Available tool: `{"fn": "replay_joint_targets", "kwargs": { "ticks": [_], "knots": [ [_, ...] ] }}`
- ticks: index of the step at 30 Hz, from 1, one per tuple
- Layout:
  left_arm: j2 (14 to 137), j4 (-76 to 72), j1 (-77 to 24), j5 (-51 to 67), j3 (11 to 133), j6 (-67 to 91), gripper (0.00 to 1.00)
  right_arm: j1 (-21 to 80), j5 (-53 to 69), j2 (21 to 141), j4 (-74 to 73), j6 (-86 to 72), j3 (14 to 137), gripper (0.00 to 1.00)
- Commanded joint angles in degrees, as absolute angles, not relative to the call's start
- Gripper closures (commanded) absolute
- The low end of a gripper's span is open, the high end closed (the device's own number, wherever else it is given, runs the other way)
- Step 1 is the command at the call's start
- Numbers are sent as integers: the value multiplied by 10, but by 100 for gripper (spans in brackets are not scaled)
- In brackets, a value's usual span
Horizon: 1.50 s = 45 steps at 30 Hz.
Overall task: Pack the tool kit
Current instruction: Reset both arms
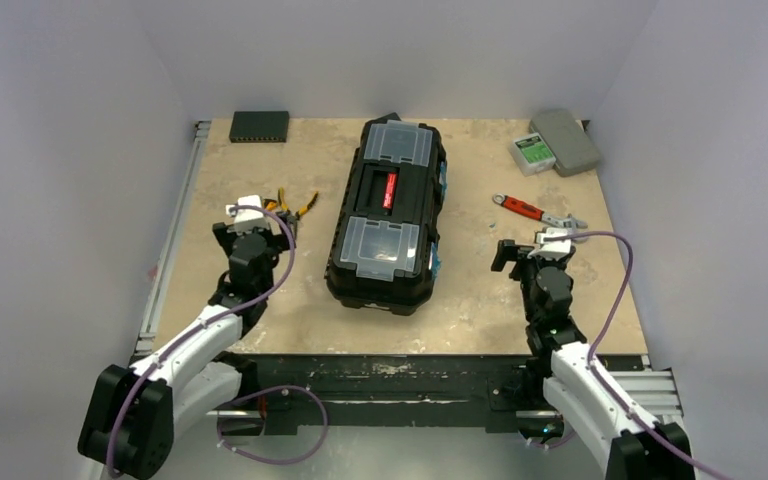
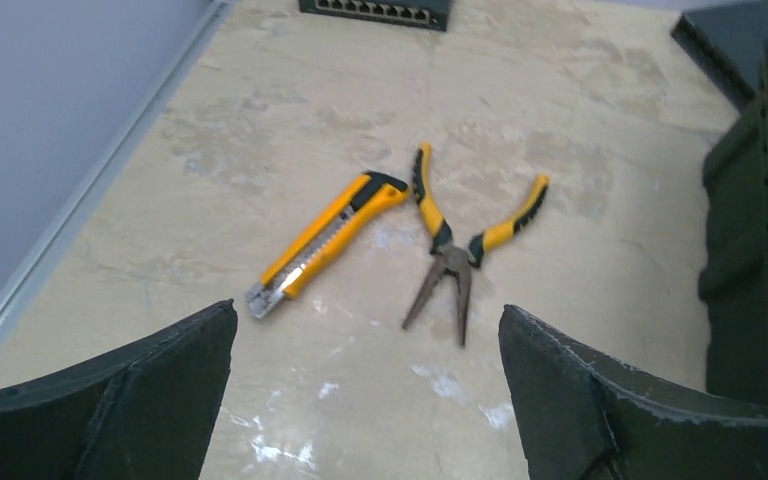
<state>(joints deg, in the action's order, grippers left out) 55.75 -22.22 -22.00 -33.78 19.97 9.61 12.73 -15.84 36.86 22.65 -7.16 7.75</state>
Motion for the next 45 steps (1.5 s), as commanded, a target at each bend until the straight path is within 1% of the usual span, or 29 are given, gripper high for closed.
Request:
{"fn": "replay_joint_targets", "kwargs": {
  "ticks": [1,3,7,10,13,15,18,22,26,27,29,32,34,37,39,40,41,42,43,44,45],
  "knots": [
    [540,-308,-155,-270,195,117,0,127,-208,441,396,-36,62,1],
    [543,-320,-154,-255,193,91,0,125,-218,480,451,-29,52,1],
    [539,-308,-154,-276,195,83,1,109,-204,570,540,-29,52,1],
    [531,-312,-154,-285,189,84,0,92,-192,655,650,-29,50,1],
    [530,-314,-154,-292,187,86,0,64,-157,691,663,-41,67,1],
    [529,-296,-154,-296,191,63,1,52,-135,698,646,-47,79,1],
    [554,-311,-151,-341,175,61,1,44,-132,682,636,-55,74,1],
    [587,-329,-130,-325,171,78,0,38,-143,652,558,-63,87,1],
    [636,-398,-125,-326,163,69,2,35,-138,641,569,-63,75,1],
    [635,-381,-124,-317,169,68,2,34,-137,635,559,-65,77,1],
    [645,-408,-122,-316,164,56,2,34,-130,609,508,-65,81,1],
    [652,-404,-121,-302,172,47,4,33,-125,610,525,-64,73,1],
    [664,-421,-120,-296,175,27,5,34,-105,643,605,-60,64,1],
    [695,-474,-120,-292,175,-16,8,34,-84,717,685,-56,74,1],
    [738,-556,-113,-271,158,-28,10,34,-82,755,702,-33,90,1],
    [767,-611,-107,-274,153,-40,9,34,-85,788,746,-32,85,1],
    [764,-588,-104,-267,156,-28,9,34,-88,835,800,-32,81,1],
    [738,-530,-88,-241,165,-9,11,34,-89,881,864,-28,80,1],
    [744,-522,-74,-220,166,12,12,35,-91,862,820,-21,88,1],
    [777,-551,-67,-217,164,17,12,35,-86,839,719,-25,115,2],
    [798,-599,-64,-216,164,5,11,35,-87,857,726,-19,127,2]
  ]
}}
